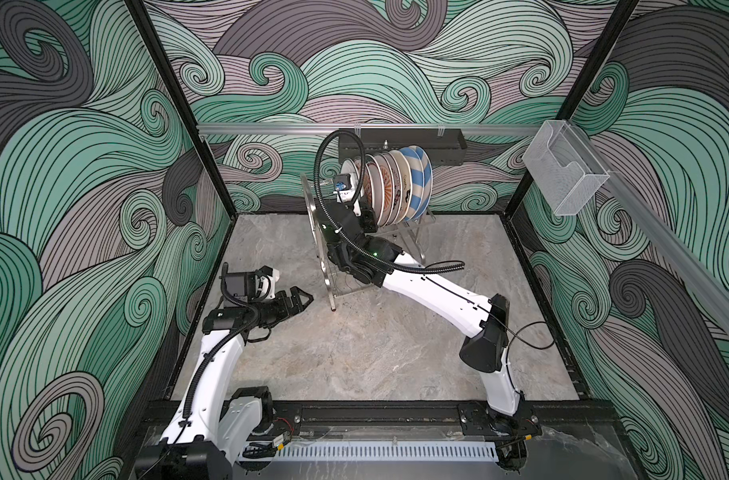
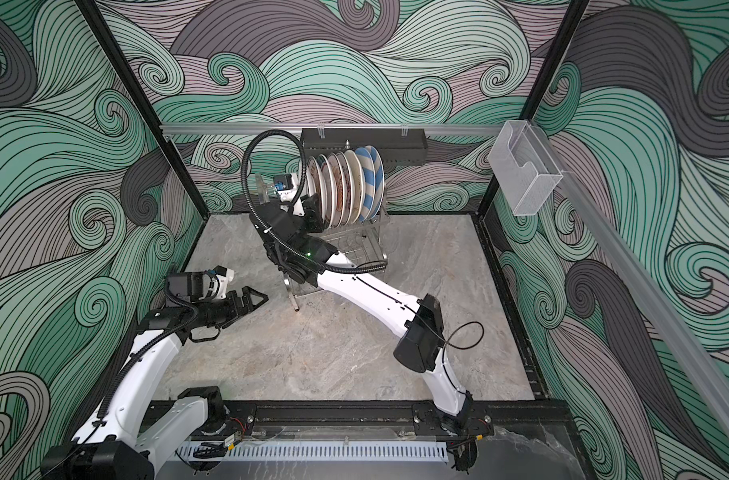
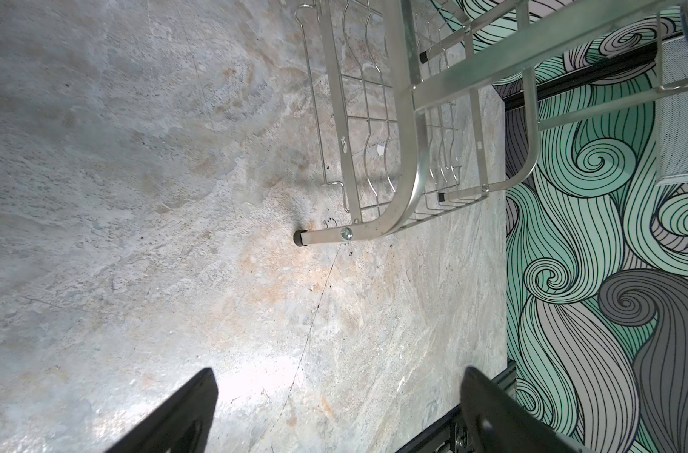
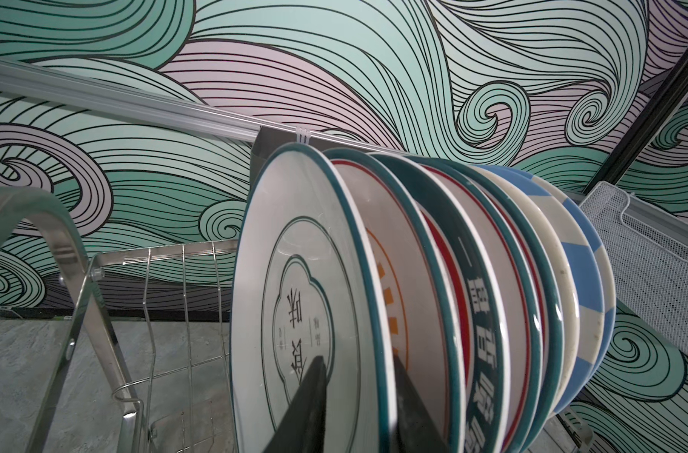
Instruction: Load the plates into the dish rack
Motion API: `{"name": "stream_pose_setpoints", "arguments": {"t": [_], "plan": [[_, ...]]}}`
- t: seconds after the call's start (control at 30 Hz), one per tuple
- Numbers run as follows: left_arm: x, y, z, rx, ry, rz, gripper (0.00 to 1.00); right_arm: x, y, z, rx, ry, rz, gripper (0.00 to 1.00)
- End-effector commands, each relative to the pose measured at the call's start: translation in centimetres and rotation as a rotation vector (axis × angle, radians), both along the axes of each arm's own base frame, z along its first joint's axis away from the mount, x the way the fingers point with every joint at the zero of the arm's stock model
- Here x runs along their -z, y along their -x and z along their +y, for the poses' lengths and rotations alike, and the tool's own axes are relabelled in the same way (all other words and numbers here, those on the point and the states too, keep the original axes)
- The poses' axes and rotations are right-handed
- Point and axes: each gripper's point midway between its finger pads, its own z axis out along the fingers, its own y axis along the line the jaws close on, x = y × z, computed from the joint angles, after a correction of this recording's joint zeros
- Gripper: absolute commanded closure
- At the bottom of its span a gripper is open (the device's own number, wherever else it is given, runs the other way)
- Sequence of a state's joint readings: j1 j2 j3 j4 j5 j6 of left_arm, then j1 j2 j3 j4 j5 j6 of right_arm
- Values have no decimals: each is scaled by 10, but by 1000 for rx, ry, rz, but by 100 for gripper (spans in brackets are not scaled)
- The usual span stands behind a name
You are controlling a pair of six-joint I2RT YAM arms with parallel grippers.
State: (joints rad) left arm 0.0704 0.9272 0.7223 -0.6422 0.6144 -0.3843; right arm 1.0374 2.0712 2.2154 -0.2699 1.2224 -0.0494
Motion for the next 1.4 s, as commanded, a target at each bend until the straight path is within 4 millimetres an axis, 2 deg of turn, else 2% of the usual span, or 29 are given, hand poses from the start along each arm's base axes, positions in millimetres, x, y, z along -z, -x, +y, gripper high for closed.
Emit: {"name": "stream_pose_setpoints", "arguments": {"t": [0.0, 0.17, 0.33, 0.47, 0.57, 0.63, 0.7, 0.8, 0.9, 0.93, 1.0, 1.13, 1.2, 1.27, 1.37], "plan": [[-4, 1, -2, 19, -8, -8, 1, -29, 8, -11, -27, -34, -21, 66], [-4, 1, 0, 12, -18, -13, 1, -51, 21, -7, -91, -17, -35, 57], [-5, 0, 5, -10, -46, -23, 1, -79, 50, -7, -235, -14, -29, 50], [-11, -3, 15, -42, -105, -66, 1, -90, 76, -34, -329, -23, -3, 45], [-26, -8, 37, -119, -227, -118, 1, -82, 98, -70, -394, 1, 18, 41], [-40, -15, 55, -193, -306, -175, 1, -66, 106, -105, -388, 16, 40, 40], [-55, -23, 70, -285, -351, -220, 1, -51, 114, -155, -328, 8, 46, 30], [-64, -35, 92, -434, -378, -261, 1, -13, 117, -225, -198, -11, 70, 17], [-57, -52, 114, -556, -428, -331, 1, 34, 114, -289, -45, -69, 109, 6], [-51, -55, 122, -593, -455, -335, 1, 48, 113, -303, -7, -91, 120, 1], [-39, -63, 136, -635, -529, -355, 1, 83, 108, -334, 91, -127, 143, 0], [-2, -67, 163, -726, -662, -296, 1, 156, 90, -366, 181, -198, 143, 0], [18, -74, 167, -714, -718, -315, 2, 192, 83, -376, 188, -246, 152, 0], [31, -81, 171, -716, -755, -367, 1, 216, 81, -384, 210, -240, 132, 0], [41, -94, 171, -706, -764, -423, 1, 241, 72, -397, 207, -213, 79, 0]]}}
